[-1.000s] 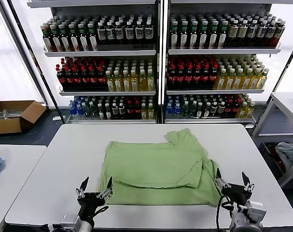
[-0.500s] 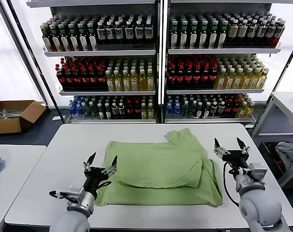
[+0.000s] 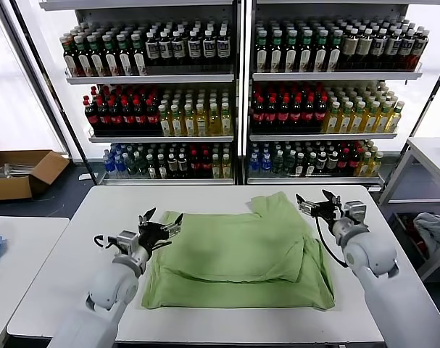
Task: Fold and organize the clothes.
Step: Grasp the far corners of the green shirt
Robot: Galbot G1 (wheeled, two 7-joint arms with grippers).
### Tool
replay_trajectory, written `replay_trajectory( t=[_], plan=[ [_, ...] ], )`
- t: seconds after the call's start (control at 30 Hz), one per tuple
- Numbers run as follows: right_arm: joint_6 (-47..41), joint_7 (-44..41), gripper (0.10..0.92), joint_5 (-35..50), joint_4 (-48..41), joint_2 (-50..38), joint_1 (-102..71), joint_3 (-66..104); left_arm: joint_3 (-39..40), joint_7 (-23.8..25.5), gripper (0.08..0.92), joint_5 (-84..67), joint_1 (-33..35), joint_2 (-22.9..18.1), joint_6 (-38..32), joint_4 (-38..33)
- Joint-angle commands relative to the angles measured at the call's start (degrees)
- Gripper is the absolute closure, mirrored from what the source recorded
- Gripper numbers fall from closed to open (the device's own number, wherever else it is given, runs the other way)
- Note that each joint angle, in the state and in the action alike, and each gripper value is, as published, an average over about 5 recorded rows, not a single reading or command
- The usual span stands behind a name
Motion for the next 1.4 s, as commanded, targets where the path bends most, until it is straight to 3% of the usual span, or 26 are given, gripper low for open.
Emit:
replay_trajectory(
  t=[0.03,0.57,1.4],
  plan=[
    [-1.61,1.81,0.203,-1.39,-16.10,6.18,13.00,-6.83,5.66,0.40,0.177,-4.03,-13.38,1.93,3.37,15.61],
    [-1.36,1.49,0.203,-9.08,-29.86,14.57,18.66,-7.63,7.81,0.23,0.177,-2.44,-16.53,1.25,6.06,22.79],
    [-0.50,0.97,0.203,-13.15,-34.99,17.47,19.03,-6.91,8.21,0.14,0.177,-2.50,-18.52,-1.12,5.75,28.28]
  ],
)
